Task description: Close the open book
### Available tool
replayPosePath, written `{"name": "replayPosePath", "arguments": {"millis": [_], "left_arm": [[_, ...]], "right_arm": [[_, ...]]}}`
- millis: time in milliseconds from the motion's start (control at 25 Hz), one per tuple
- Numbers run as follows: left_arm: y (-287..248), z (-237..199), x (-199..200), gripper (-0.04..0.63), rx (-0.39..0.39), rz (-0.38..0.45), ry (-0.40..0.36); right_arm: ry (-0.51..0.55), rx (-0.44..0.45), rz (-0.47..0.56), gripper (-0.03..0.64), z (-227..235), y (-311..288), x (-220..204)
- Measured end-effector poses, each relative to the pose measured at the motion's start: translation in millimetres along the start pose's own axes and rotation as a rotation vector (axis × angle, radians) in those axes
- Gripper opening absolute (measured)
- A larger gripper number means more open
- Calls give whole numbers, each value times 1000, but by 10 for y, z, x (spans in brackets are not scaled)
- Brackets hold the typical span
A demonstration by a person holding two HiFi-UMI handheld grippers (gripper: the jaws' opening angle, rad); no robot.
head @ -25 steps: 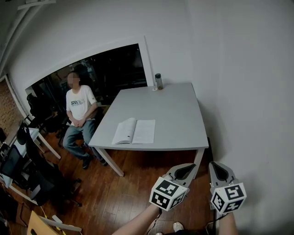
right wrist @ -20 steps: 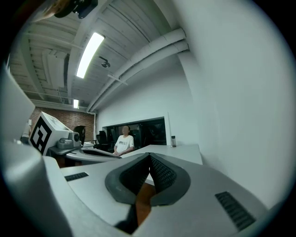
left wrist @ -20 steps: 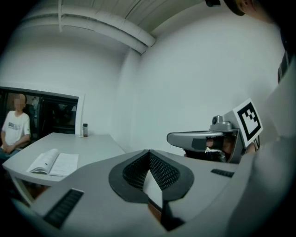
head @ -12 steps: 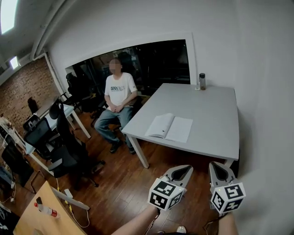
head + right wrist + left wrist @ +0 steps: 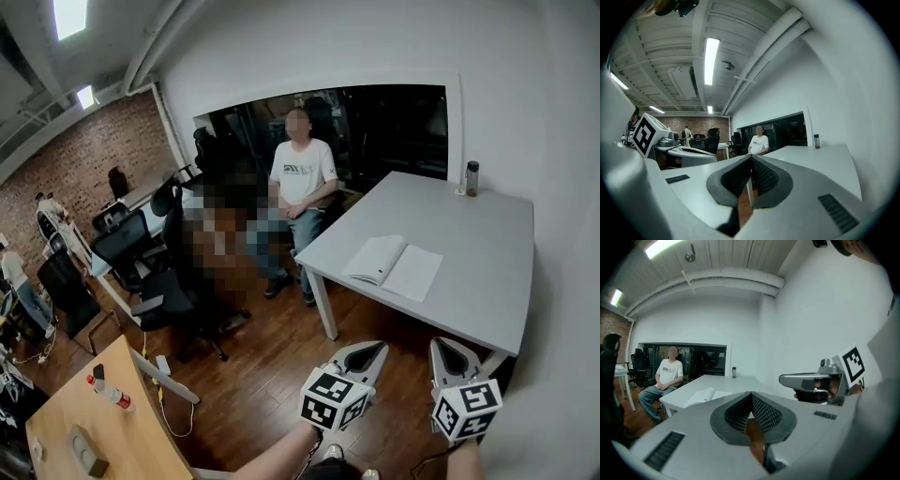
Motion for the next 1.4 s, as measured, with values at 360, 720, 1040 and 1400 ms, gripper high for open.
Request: {"name": "replayPosePath", "arguments": {"millis": [360,720,1040,1400], "left_arm": [[-221,-637,-84,5,19,0,25],[-641,-1495,-112,5,-51,-7,54],[-980,-2034,-214,5,-103,-36,99],[-1509,-2329,-250,5,-91,-67,123]], "right_arm": [[36,18,-46,3,-62,-671,-51],[56,-53,-87,3,-136,-1513,-28],[55,-113,-154,3,-117,-1991,-118],[32,-101,-191,3,284,-2443,-198]]}}
Point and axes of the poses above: the fingertips, and each gripper's own axes: y backward along the fingers, z to its right, x out of its top, the point moved 8 cm from there along y, backward along the fingers, and after that the axes turned 2 degrees about -y, right-handed, at the moved point
